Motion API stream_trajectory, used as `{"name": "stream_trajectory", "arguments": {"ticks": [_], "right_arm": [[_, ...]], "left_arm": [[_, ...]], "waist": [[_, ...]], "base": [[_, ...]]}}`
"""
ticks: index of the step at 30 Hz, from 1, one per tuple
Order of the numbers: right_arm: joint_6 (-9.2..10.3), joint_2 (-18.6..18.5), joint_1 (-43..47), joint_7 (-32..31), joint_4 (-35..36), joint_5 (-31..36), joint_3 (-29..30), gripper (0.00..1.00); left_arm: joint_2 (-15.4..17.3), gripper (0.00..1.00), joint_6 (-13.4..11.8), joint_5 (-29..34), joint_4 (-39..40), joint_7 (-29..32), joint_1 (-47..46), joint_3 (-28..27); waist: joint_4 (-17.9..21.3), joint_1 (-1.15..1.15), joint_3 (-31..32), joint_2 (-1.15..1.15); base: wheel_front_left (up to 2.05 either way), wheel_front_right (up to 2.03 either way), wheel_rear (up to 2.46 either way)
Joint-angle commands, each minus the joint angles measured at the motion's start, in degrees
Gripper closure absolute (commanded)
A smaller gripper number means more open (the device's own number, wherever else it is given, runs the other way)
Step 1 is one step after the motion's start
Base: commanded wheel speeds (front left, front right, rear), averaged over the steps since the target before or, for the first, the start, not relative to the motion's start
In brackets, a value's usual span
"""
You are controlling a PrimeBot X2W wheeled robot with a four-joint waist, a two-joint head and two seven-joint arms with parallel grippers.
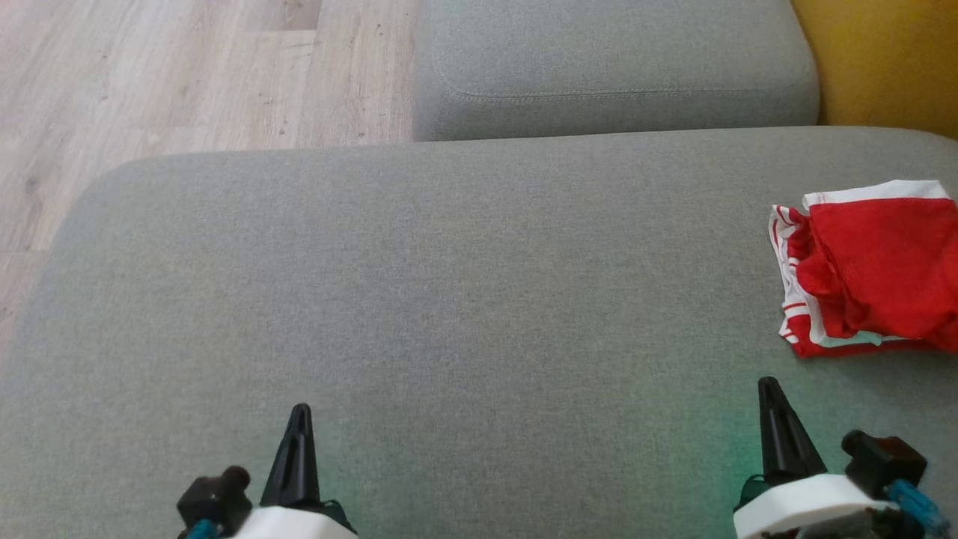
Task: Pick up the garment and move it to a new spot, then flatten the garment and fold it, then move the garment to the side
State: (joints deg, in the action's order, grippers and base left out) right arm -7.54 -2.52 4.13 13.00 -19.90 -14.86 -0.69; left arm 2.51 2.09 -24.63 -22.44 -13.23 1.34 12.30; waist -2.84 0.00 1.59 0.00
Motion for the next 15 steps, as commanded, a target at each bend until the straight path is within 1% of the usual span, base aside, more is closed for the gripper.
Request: {"name": "stream_trajectory", "arguments": {"ticks": [1,15], "right_arm": [[0.0,-0.08,-2.23,-0.42,2.09,-1.87,0.46,1.0],[0.01,-0.13,-3.2,-2.71,2.55,-11.01,1.26,1.0]], "left_arm": [[0.03,1.0,0.32,-1.46,1.96,0.24,-2.72,-1.09],[0.07,1.0,0.93,-9.45,2.75,2.59,-3.29,-3.23]], "waist": [[0.03,0.0,-0.02,0.0],[0.37,0.0,-0.23,0.0]], "base": [[0.0,0.0,0.0],[0.0,0.0,0.0]]}}
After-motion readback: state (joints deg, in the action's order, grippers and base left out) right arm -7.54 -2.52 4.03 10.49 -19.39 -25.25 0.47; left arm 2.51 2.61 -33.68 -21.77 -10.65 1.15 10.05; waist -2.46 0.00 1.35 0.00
